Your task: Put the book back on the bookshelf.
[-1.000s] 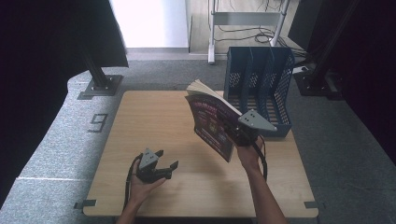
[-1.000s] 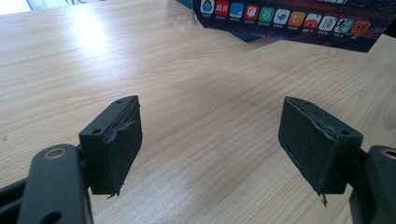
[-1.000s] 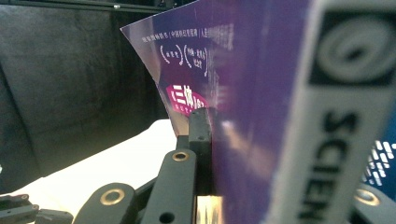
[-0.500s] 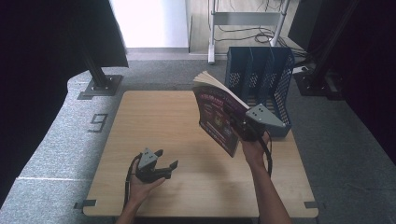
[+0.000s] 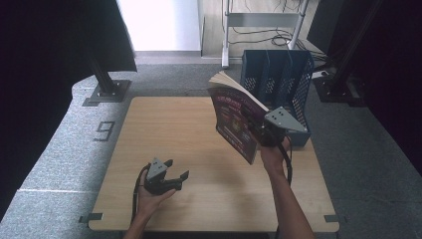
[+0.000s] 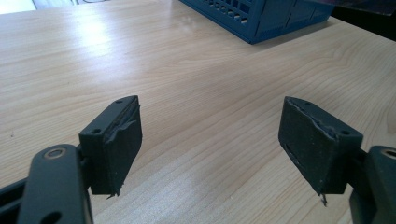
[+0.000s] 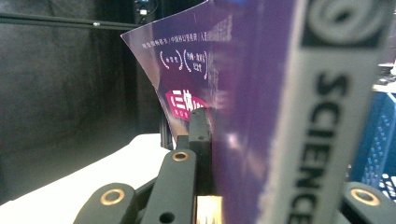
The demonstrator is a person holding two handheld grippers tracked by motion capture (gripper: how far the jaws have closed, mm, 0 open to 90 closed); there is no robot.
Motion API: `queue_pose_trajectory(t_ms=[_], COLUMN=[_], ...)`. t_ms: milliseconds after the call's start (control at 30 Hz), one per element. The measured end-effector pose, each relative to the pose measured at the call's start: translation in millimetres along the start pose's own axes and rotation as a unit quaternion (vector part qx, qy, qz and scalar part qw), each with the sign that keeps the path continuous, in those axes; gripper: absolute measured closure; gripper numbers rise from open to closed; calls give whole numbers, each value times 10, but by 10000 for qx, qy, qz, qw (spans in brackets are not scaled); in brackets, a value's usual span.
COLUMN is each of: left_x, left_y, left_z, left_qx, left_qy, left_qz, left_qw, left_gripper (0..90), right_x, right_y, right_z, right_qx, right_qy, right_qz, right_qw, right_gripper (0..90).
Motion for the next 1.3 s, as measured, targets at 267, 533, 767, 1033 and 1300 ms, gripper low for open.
queue_pose_trajectory(t_ms=[267,533,767,1033,1300], left_x=[20,16,9,11,12], left_y=[12,7,6,8,6], left_z=[17,20,15,15,24], left_qx=[97,109,116,146,131], left_qy=[7,-3,-9,-29,-12], left_qz=[-94,-74,-71,-70,-51], left_qw=[9999,9999,9999,9999,9999], left_gripper=[217,216,216,217,217], right_x=[23,4,3,-3,-17], right_y=[56,106,129,161,169], right_z=[-120,-190,-243,-298,-376], right_qx=[-160,-126,-103,-83,-97], right_qy=[-251,-386,-470,-587,-756], right_qz=[-132,-142,-159,-196,-199], right_qw=[9995,9991,9987,9981,9969], right_gripper=[816,816,815,816,815])
Point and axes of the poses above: each handheld gripper's, and its own axes: x roughly backward along the jaws, y roughly out of its top, z roughly to its left, the point moved 2 cm from there along -x, roughly forward along the jaws
